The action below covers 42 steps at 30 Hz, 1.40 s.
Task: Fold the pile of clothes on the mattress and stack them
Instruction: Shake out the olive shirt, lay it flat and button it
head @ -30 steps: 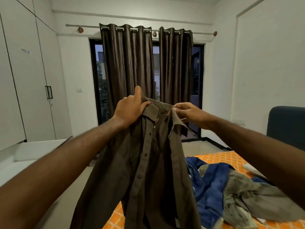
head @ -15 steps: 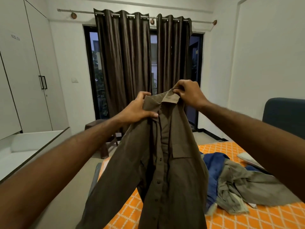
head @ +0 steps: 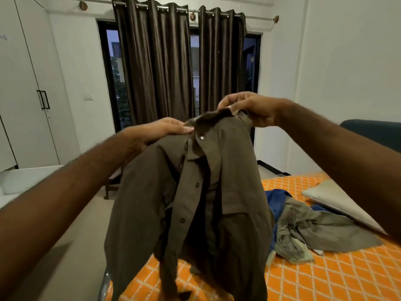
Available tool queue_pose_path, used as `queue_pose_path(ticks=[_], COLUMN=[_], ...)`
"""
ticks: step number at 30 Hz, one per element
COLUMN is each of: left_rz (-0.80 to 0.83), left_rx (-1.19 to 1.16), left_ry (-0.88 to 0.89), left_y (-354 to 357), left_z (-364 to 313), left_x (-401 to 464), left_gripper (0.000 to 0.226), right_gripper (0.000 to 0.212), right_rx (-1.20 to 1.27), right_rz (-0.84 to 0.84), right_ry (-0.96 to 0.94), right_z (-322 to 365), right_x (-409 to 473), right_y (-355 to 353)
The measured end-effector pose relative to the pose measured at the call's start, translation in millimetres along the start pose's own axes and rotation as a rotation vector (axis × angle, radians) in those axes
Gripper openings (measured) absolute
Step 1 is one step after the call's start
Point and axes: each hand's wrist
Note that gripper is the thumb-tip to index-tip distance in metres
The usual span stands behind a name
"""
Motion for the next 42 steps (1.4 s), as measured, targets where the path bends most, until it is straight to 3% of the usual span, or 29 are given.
queue_pose_path(ticks=[2,5,8,11,14,17,19,21,23,26,29,31,34,37,42], left_rz=[-0.070,-0.158,-0.246,-0.330,-0.297,-0.198,-0.126,-0.085,-0.082,-0.169,-0.103,-0.020,0.004,0.009,-0.019], left_rx=[-0.041,-0.161,-0.211,-0.176,-0.021,0.157,0.271,0.490,0.716,0.873,0.860,0.810,0.806,0.813,0.878], left_ry=[0.014,-0.009,-0.085,-0.178,-0.328,-0.470,-0.526,-0.538,-0.486,-0.289,-0.248,-0.308,-0.446,-0.553,-0.557], left_y=[-6.2,-16.7,-13.7,4.4,37.5,91.5,123.5,142.7,155.4,163.6,175.8,190.8,209.1,223.9,238.1], left_z=[-11.9,-15.8,-0.1,58.0,164.7,255.1,303.6,360.8,408.5,429.9,455.9,481.0,511.7,534.9,542.1], left_x=[2.9,9.0,20.8,43.5,55.8,43.5,29.0,26.2,33.4,59.3,111.5,141.5,172.9,203.0,214.4], left_gripper=[0.042,0.040,0.038,0.035,0.036,0.036,0.041,0.068,0.069,0.048,0.059,0.068,0.064,0.062,0.059], right_gripper=[0.022,0.015,0.011,0.008,0.026,0.018,0.036,0.052,0.054,0.056,0.058,0.057,0.064,0.057,0.047], right_rx=[0.087,0.200,0.230,0.164,0.173,0.094,-0.090,-0.342,-0.604,-0.937,-1.031,-0.960,-0.820,-0.878,-0.922], right_rz=[-0.109,-0.427,-0.652,-0.755,-0.669,-0.458,-0.334,-0.185,-0.086,-0.100,-0.115,-0.110,-0.087,-0.118,-0.160], right_ry=[-0.081,-0.118,-0.024,0.080,0.183,0.338,0.444,0.485,0.460,0.452,0.555,0.663,0.822,0.801,0.755], right_z=[0.9,-4.2,-27.5,-81.1,-179.4,-295.8,-367.2,-431.7,-483.2,-511.9,-542.0,-560.1,-583.0,-619.6,-640.6], right_x=[8.6,31.3,59.7,90.1,109.5,102.6,84.6,71.8,65.5,67.8,93.1,117.3,137.2,128.7,100.2], right_y=[6.1,17.8,31.9,54.0,90.2,130.9,148.1,152.9,148.6,135.7,107.3,85.3,60.0,38.8,8.5])
Point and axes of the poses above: each hand's wrist, its own x-axis towards the middle knuckle, its own y-axis out of the palm, z = x × y, and after that the axes turned 2 degrees about z, right-handed
